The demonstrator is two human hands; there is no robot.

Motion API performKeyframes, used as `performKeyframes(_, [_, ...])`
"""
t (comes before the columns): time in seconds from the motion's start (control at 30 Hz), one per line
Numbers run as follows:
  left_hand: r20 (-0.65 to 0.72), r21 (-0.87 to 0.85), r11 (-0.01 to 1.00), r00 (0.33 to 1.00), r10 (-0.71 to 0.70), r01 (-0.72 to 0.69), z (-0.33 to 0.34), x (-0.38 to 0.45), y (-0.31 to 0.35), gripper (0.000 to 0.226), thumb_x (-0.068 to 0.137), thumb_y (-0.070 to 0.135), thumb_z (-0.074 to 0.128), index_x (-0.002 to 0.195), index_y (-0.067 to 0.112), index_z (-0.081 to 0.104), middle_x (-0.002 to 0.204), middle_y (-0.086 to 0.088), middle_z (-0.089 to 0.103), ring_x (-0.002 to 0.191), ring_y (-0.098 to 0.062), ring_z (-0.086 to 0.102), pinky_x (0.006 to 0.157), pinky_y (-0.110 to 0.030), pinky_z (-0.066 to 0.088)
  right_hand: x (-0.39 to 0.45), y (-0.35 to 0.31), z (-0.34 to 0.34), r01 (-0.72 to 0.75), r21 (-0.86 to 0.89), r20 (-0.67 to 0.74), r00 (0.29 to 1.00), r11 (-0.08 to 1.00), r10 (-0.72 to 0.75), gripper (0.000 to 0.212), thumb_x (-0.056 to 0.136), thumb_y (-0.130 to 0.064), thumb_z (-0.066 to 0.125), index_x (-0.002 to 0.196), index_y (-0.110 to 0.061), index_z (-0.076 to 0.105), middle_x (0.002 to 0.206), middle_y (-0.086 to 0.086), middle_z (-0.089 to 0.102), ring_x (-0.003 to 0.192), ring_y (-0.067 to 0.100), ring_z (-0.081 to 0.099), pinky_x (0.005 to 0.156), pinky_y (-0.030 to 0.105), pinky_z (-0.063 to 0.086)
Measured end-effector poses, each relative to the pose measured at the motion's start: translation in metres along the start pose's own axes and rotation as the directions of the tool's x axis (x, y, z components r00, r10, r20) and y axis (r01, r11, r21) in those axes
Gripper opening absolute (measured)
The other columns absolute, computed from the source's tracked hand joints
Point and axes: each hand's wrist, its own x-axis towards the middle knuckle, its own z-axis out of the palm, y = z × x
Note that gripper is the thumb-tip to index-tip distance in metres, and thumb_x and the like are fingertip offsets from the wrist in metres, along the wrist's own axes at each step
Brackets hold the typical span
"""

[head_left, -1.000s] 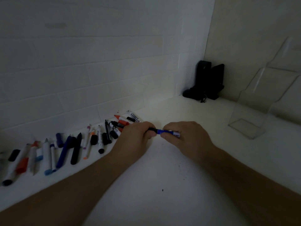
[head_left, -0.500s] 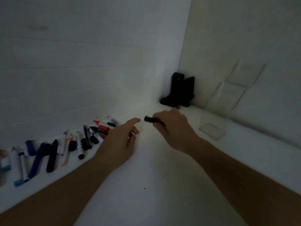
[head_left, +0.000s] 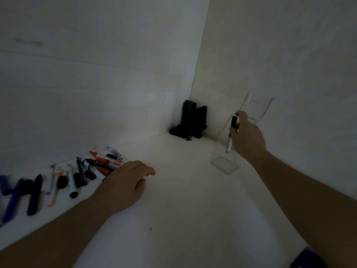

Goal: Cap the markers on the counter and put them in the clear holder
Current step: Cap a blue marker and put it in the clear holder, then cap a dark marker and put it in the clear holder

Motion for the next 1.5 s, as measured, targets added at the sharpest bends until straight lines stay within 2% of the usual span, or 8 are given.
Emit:
performKeyframes(0.07, [0.002, -0.005, 1.000, 1.000, -0.004, 0.004, 0.000, 0.000, 0.000, 0.041, 0.089, 0.007, 0.061, 0.118, 0.036, 0.064, 0.108, 0.023, 0.056, 0.099, 0.003, 0.055, 0.090, -0.019, 0.047, -0.002, -0.003, 0.006, -0.064, -0.164, 0.102, 0.991, 0.984, 0.081, 0.041, 0.102, -0.029, 0.045, 0.140, -0.033, 0.029, 0.081, 0.009, 0.058, 0.071, 0.030, 0.054, 0.064, 0.038, 0.044])
performKeyframes(0.27, [0.001, -0.010, 1.000, 1.000, 0.003, -0.003, 0.002, 0.001, -0.001, 0.038, 0.089, 0.009, 0.060, 0.116, 0.035, 0.065, 0.109, 0.020, 0.059, 0.099, 0.000, 0.057, 0.090, -0.022, 0.048, -0.002, -0.007, 0.011, 0.009, -0.339, 0.263, 0.961, 0.941, 0.086, 0.031, 0.099, -0.055, 0.035, 0.106, -0.026, 0.044, 0.086, 0.008, 0.056, 0.079, 0.032, 0.055, 0.069, 0.039, 0.050])
performKeyframes(0.57, [0.030, 0.025, 1.000, 0.999, 0.015, -0.016, -0.001, 0.004, 0.003, 0.033, 0.088, 0.008, 0.062, 0.106, 0.035, 0.069, 0.107, 0.019, 0.060, 0.094, 0.000, 0.058, 0.084, -0.019, 0.047, -0.002, 0.008, 0.014, 0.072, 0.128, 0.441, 0.889, 0.989, -0.122, 0.044, 0.099, -0.016, 0.057, 0.133, -0.043, 0.050, 0.121, -0.006, 0.072, 0.085, 0.016, 0.063, 0.079, 0.036, 0.053])
performKeyframes(0.8, [0.066, 0.046, 0.999, 0.998, 0.017, -0.020, -0.002, 0.005, 0.002, 0.027, 0.089, 0.009, 0.063, 0.100, 0.032, 0.072, 0.104, 0.018, 0.063, 0.091, 0.002, 0.058, 0.083, -0.012, 0.044, -0.006, -0.012, 0.020, 0.175, 0.049, 0.467, 0.866, 0.983, -0.177, 0.056, 0.094, -0.027, 0.060, 0.144, -0.045, 0.039, 0.122, -0.005, 0.070, 0.097, 0.024, 0.067, 0.083, 0.036, 0.055])
performKeyframes(1.0, [0.094, 0.060, 0.998, 0.995, -0.008, 0.002, -0.001, 0.006, 0.001, 0.027, 0.087, 0.010, 0.062, 0.096, 0.033, 0.074, 0.097, 0.025, 0.061, 0.089, 0.007, 0.055, 0.085, -0.005, 0.037, -0.027, -0.055, 0.009, 0.234, -0.084, 0.053, 0.972, 0.968, -0.231, 0.039, 0.097, -0.033, 0.048, 0.136, -0.035, 0.050, 0.107, 0.001, 0.067, 0.087, 0.027, 0.065, 0.077, 0.040, 0.056])
performKeyframes(1.27, [-0.029, -0.052, 0.989, 0.990, -0.140, 0.138, -0.009, 0.006, 0.003, 0.029, 0.068, 0.003, 0.052, 0.068, 0.024, 0.072, 0.073, 0.012, 0.067, 0.070, -0.003, 0.057, 0.067, -0.011, 0.039, -0.079, -0.152, 0.120, 0.333, 0.531, 0.392, 0.718, 0.779, -0.574, 0.039, 0.095, -0.004, 0.054, 0.129, -0.019, 0.066, 0.128, 0.001, 0.065, 0.105, 0.011, 0.058, 0.096, 0.014, 0.037])
performKeyframes(1.4, [-0.171, -0.068, 0.961, 0.946, -0.274, 0.266, -0.011, 0.008, 0.007, 0.024, 0.079, 0.007, 0.052, 0.069, 0.017, 0.072, 0.071, 0.013, 0.060, 0.070, -0.001, 0.053, 0.067, -0.010, 0.040, -0.084, -0.178, 0.161, 0.392, 0.544, 0.472, 0.588, 0.742, -0.657, 0.055, 0.090, -0.010, 0.061, 0.141, -0.027, 0.055, 0.134, 0.007, 0.060, 0.120, 0.028, 0.056, 0.105, 0.041, 0.041])
performKeyframes(1.5, [-0.243, -0.227, 0.962, 0.948, -0.207, 0.152, -0.006, 0.009, 0.001, 0.021, 0.076, 0.012, 0.052, 0.064, 0.015, 0.068, 0.071, 0.005, 0.066, 0.070, -0.012, 0.062, 0.066, -0.033, 0.052, -0.088, -0.186, 0.167, 0.436, 0.465, 0.537, 0.553, 0.771, -0.637, 0.044, 0.087, -0.037, 0.046, 0.130, -0.048, 0.048, 0.128, -0.004, 0.056, 0.110, 0.030, 0.053, 0.097, 0.047, 0.043])
